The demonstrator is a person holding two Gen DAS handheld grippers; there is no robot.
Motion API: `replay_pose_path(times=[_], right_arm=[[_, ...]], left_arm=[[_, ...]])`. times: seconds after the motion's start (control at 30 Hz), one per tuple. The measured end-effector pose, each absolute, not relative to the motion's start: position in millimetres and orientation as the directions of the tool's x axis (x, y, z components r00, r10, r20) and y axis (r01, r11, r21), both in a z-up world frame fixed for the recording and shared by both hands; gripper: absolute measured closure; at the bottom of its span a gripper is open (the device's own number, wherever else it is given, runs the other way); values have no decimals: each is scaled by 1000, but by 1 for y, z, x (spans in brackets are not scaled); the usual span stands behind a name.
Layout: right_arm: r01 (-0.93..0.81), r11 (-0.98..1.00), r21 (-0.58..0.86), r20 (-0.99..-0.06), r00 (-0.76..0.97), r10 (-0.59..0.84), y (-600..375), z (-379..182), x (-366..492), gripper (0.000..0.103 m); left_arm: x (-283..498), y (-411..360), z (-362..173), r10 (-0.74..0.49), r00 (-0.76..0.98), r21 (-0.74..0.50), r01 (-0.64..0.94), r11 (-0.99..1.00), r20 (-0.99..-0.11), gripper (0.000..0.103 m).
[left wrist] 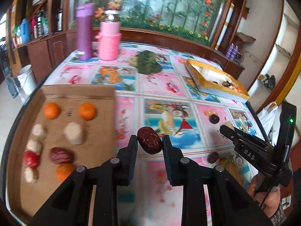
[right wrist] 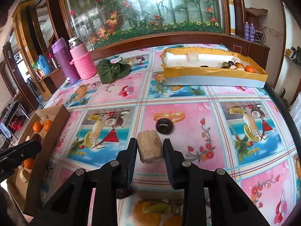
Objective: Organize fruits
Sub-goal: 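Place the red date and beige cake in the cardboard tray and release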
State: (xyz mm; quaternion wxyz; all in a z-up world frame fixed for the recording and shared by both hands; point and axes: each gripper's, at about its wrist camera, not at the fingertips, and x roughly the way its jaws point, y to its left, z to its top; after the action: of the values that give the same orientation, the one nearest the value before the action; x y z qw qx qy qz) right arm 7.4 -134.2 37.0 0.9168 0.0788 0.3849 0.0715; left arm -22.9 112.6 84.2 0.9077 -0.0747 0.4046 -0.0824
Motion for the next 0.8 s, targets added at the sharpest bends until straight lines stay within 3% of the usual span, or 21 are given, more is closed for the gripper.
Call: replay_pose_path(times=[0.43,0.8], right_arm=[[-452,847,279,-681,529,507,27,59,-53,72],[-583,780,225,-759,397,516,119,27,-79,71]], left_arm=[[-85,251,62,35,645,-147,-227,963,-764,77],[-92,276,41,74,605,-115,-266,957,-793,77]])
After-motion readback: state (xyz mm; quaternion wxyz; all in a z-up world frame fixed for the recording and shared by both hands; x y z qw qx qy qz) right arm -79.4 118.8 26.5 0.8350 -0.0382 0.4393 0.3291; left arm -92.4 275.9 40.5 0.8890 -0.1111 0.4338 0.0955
